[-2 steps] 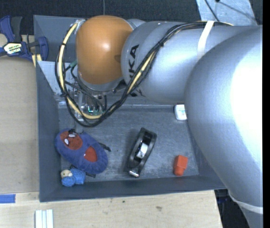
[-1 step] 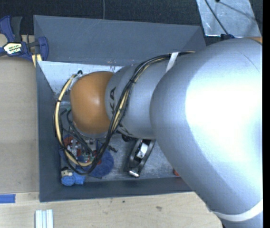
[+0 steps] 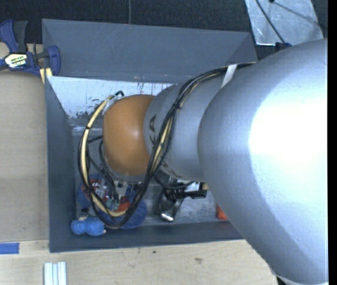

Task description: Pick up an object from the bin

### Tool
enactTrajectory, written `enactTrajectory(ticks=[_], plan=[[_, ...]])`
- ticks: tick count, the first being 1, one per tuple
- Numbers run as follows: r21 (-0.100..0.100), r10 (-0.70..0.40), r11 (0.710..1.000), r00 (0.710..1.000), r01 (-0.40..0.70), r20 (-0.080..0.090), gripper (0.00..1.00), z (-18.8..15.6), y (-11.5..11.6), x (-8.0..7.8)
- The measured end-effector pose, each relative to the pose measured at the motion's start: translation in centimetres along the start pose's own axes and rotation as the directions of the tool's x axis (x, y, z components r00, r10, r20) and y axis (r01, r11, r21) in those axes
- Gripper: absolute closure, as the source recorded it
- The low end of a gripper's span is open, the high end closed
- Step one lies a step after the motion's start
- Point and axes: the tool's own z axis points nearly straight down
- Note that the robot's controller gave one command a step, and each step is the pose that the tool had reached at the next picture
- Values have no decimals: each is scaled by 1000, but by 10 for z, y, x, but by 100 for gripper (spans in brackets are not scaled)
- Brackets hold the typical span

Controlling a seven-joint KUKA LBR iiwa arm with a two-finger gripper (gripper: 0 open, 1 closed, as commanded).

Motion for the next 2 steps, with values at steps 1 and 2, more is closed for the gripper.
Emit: enactTrajectory(ticks=[1,2], plan=[[-2,106,994,994,-106,0,0,1,4,5],[-5,307,952,952,-307,-1,0,29,-9,3]])
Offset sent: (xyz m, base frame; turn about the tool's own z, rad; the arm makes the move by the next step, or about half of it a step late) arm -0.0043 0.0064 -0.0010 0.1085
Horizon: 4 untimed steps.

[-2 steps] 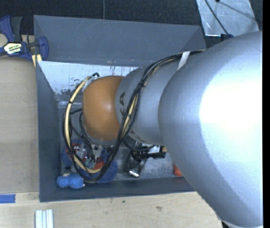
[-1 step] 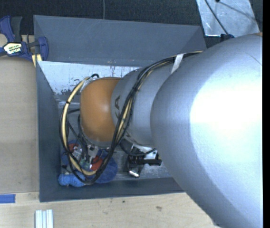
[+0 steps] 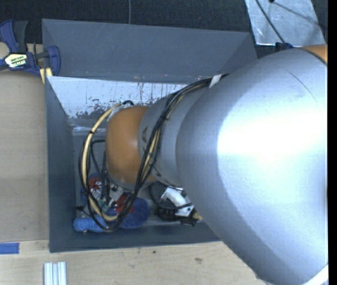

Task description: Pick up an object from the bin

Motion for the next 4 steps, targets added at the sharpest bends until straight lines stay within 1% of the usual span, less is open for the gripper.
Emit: enactTrajectory(ticks=[1,2,3,4], plan=[[-3,-1,1000,1000,1,0,0,-1,1,0],[-7,3,1000,1000,-3,7,100,-4,2,-4],[2,3,1000,1000,-3,3,100,-22,2,-6],[-1,1,1000,1000,-1,3,100,-97,4,-8]])
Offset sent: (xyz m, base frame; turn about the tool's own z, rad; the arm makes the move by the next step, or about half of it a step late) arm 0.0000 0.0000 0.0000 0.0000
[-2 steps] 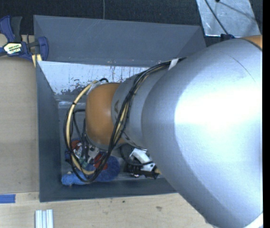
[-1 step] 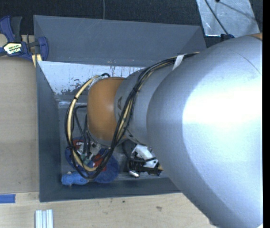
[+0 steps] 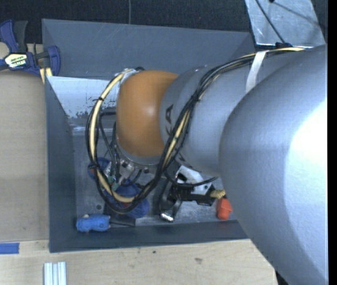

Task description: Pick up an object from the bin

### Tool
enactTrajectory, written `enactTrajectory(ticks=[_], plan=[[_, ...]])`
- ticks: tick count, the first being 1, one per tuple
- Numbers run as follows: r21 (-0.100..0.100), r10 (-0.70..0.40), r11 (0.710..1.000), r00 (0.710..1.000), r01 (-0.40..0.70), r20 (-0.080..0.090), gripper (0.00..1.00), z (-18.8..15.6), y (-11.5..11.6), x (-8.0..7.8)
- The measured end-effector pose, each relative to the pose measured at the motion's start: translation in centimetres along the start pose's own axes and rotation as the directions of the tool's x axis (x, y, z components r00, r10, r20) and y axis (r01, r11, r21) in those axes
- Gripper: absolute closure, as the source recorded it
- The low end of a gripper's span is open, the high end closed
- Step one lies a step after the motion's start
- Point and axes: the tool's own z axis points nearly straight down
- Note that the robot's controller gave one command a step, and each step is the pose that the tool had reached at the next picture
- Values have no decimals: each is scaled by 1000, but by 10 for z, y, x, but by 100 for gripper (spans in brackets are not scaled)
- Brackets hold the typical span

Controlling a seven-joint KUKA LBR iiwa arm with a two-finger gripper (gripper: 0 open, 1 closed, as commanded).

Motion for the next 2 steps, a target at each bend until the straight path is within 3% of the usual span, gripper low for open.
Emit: enactTrajectory(ticks=[2], plan=[[4,-6,1000,1000,6,-2,100,-31,1,-2]])
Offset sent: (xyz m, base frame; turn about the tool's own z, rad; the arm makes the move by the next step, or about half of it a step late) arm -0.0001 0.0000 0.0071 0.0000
